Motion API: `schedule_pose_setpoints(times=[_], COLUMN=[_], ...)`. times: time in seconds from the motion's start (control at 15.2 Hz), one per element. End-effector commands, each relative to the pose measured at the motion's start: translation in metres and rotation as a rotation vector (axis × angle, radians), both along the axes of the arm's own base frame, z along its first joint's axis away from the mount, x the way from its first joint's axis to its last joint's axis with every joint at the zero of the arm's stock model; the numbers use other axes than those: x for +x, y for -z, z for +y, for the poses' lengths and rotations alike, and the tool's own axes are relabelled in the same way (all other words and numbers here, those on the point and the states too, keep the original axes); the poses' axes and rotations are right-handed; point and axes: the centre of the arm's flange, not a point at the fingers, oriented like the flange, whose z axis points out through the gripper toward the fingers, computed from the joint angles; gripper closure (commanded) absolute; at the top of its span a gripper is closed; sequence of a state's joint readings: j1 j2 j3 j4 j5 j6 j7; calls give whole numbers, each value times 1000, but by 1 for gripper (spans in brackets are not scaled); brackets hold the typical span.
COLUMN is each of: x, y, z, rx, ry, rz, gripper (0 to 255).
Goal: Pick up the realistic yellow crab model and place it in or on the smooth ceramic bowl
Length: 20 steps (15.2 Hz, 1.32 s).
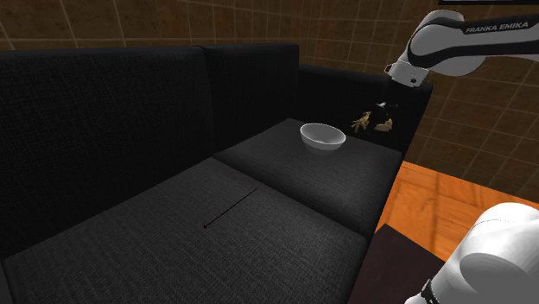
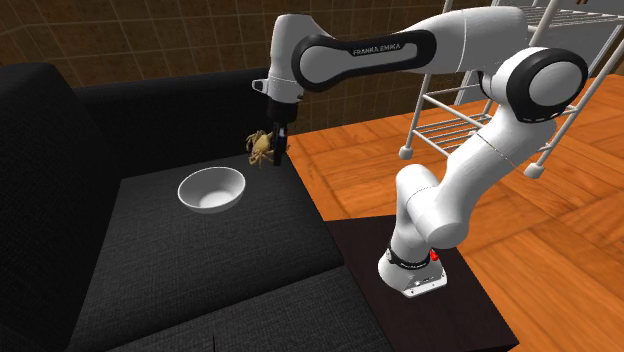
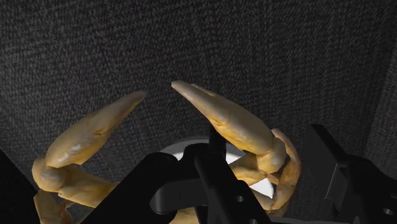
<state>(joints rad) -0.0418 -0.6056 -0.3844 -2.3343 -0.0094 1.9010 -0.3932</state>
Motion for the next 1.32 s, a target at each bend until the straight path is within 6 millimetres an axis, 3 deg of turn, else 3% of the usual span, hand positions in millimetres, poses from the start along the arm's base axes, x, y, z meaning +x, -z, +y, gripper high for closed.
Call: schedule_pose_setpoints(times=[0.0, 0.79, 1.25], x=[22, 174, 174], y=[-1, -5, 32], z=[4, 35, 35], rx=[0, 0, 0], ry=[0, 0, 0], rz=[0, 0, 0], gripper=[255, 255, 255])
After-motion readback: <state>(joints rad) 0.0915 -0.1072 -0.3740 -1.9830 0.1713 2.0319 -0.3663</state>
